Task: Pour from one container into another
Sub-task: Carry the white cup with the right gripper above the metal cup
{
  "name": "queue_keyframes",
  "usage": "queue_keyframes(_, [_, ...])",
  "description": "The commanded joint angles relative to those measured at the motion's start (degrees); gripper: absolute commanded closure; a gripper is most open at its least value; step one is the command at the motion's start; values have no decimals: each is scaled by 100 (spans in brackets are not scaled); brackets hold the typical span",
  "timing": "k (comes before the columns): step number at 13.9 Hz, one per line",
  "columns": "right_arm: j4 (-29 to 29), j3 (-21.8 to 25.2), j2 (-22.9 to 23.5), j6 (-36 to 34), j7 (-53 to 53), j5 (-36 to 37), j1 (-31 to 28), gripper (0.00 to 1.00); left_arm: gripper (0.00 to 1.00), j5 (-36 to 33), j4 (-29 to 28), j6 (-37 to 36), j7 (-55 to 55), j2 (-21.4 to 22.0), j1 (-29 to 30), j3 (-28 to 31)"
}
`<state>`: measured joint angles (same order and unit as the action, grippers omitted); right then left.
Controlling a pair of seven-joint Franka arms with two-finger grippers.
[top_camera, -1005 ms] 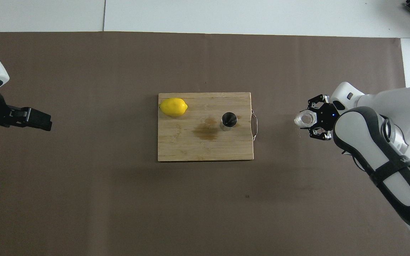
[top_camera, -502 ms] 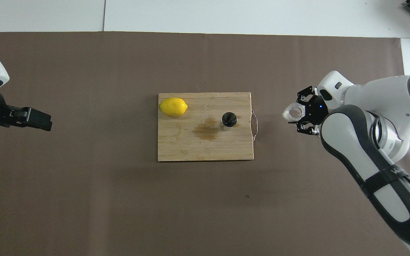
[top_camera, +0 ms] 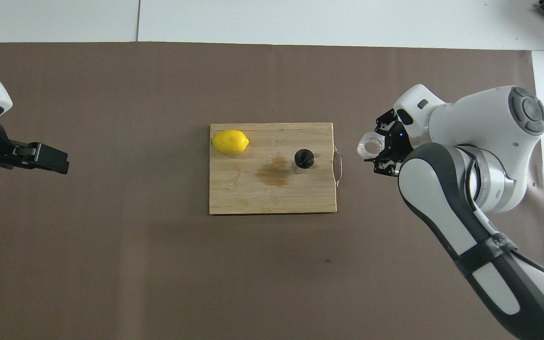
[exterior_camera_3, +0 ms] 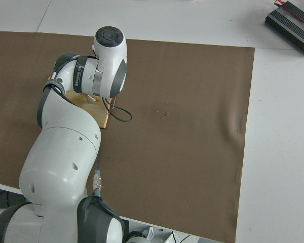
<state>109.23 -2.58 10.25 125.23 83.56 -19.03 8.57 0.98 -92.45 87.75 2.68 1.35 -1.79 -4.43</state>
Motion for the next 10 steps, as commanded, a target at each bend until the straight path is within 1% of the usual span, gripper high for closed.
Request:
queue_keyframes(1, [-243, 4, 30, -235, -497, 389, 161, 95, 0, 78, -212, 58, 66, 182, 12, 30])
queue_keyframes(4, [-551, 4, 65, -534, -1015, 838, 425, 95, 0, 78, -212, 58, 66, 191, 12, 30])
queue_keyframes(6, [-569, 4, 65, -535, -1244, 1058, 618, 95, 0, 78, -212, 58, 57, 190, 12, 30])
queue_keyframes(10, [-753, 4, 109, -693, -1614, 1848, 1049, 95, 0, 78, -212, 58, 57, 191, 12, 30])
